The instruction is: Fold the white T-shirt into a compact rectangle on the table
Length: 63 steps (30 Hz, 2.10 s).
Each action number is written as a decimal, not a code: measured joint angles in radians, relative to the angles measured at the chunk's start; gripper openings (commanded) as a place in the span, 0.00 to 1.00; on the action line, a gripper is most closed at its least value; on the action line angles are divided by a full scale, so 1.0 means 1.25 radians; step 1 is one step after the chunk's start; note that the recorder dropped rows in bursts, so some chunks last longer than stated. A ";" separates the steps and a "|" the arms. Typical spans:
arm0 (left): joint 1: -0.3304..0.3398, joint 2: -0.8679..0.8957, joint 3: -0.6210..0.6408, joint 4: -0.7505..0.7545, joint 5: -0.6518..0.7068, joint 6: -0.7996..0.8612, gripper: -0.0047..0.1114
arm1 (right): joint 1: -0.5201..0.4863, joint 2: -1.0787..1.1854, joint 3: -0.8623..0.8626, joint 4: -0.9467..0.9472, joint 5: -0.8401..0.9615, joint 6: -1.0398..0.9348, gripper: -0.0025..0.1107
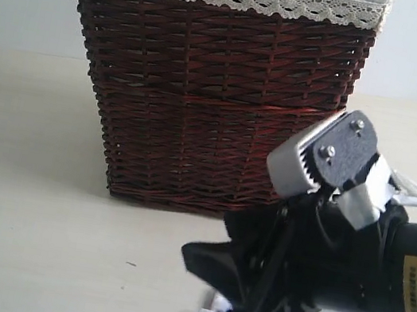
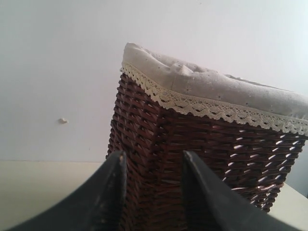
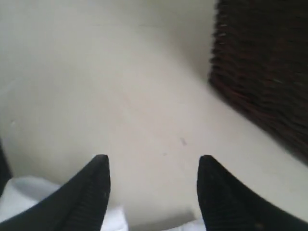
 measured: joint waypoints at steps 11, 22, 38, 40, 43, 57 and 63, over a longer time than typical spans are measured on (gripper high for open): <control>0.000 0.003 0.000 0.001 0.000 0.000 0.37 | 0.000 0.133 -0.016 0.002 0.267 0.068 0.21; 0.000 0.012 0.000 0.015 -0.005 0.000 0.04 | -0.002 0.362 -0.334 0.005 0.393 -0.014 0.02; 0.000 0.012 0.000 0.022 -0.007 0.004 0.04 | -0.266 0.629 -0.657 0.005 0.243 -0.011 0.02; 0.000 0.012 0.000 0.023 -0.007 0.009 0.04 | -0.283 0.640 -0.684 0.005 0.193 -0.009 0.02; 0.000 0.012 0.000 0.024 -0.007 0.013 0.04 | -0.302 0.647 -0.701 0.005 0.113 -0.008 0.02; 0.000 0.012 0.000 0.024 -0.021 0.017 0.04 | -0.321 0.345 -0.551 0.003 -0.186 -0.052 0.11; 0.000 0.012 0.000 0.029 -0.026 0.015 0.04 | -0.343 0.186 -0.468 -0.003 0.038 -0.111 0.11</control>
